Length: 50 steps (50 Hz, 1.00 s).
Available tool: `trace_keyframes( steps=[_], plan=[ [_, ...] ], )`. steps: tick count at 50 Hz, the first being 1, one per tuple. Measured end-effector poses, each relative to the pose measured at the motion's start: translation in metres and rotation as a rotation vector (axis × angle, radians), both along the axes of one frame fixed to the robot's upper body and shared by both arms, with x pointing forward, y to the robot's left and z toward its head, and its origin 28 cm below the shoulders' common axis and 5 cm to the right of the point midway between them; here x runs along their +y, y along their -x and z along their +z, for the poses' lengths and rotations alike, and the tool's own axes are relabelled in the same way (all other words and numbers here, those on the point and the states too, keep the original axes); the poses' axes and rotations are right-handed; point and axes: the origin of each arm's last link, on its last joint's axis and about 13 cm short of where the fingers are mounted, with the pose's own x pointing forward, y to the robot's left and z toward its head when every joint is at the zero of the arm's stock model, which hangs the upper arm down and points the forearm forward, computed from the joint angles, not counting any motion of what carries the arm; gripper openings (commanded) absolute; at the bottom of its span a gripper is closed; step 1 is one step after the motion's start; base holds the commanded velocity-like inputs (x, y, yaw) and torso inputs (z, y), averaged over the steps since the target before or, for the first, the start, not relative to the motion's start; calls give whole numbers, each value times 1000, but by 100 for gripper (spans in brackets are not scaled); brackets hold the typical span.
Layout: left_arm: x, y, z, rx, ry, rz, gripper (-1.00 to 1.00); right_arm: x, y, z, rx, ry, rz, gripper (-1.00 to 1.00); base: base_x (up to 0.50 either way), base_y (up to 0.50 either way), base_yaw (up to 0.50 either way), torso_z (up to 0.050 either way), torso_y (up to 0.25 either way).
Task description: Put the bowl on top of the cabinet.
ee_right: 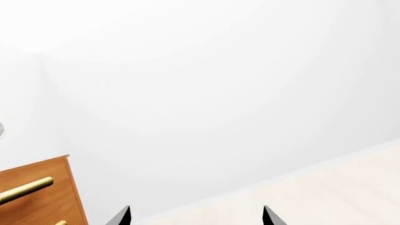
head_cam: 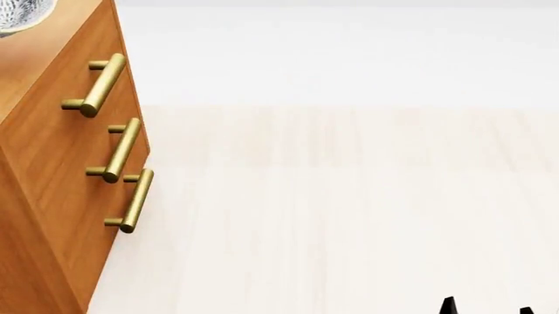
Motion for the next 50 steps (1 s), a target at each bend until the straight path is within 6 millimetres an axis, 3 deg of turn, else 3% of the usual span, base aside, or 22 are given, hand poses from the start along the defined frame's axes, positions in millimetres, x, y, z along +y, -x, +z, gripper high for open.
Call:
trace_keyframes(
  steps=[50],
  plan=[
    [14, -10, -26, 36, 5, 40, -100, 2, -4, -2, 13, 8, -2, 100, 0, 0, 0, 0, 0]
  ],
)
